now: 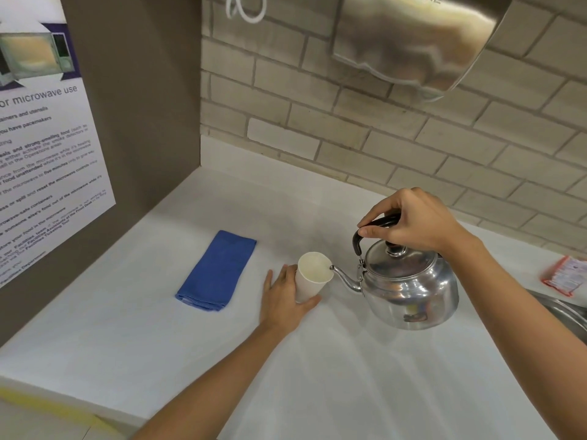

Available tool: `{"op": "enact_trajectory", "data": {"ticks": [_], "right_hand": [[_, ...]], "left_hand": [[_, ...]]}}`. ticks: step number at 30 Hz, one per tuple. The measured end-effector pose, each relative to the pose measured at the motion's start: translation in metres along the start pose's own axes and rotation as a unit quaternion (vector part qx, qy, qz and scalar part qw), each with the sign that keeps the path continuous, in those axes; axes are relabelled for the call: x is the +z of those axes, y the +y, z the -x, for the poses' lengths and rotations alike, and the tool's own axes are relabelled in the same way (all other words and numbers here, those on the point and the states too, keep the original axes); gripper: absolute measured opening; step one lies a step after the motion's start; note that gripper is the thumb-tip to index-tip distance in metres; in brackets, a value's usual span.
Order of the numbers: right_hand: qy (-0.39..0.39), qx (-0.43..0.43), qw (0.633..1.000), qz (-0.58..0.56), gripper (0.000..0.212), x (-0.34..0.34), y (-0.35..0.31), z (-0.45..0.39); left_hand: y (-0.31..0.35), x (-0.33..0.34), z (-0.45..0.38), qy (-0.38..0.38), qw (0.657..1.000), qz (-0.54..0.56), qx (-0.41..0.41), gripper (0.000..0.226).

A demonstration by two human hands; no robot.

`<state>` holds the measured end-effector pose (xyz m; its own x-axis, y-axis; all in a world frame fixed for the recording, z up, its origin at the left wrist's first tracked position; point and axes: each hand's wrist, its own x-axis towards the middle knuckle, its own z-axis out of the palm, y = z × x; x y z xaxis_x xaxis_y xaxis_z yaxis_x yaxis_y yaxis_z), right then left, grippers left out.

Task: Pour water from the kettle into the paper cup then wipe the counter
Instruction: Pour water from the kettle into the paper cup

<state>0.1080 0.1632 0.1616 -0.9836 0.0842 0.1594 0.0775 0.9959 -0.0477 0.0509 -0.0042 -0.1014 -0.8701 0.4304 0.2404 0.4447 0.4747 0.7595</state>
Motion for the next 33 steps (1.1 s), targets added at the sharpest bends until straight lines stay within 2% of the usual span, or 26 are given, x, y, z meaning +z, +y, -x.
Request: {"op": "enact_trajectory", "data": {"ticks": [33], "right_hand": [[-0.024, 0.003, 1.000, 0.012, 0.017, -0.0051, -0.0071, -0.0082]], "left_hand": [[-0.0009, 0.0008, -0.0001, 0.003, 1.000, -0.005, 0.004, 0.063]]}}
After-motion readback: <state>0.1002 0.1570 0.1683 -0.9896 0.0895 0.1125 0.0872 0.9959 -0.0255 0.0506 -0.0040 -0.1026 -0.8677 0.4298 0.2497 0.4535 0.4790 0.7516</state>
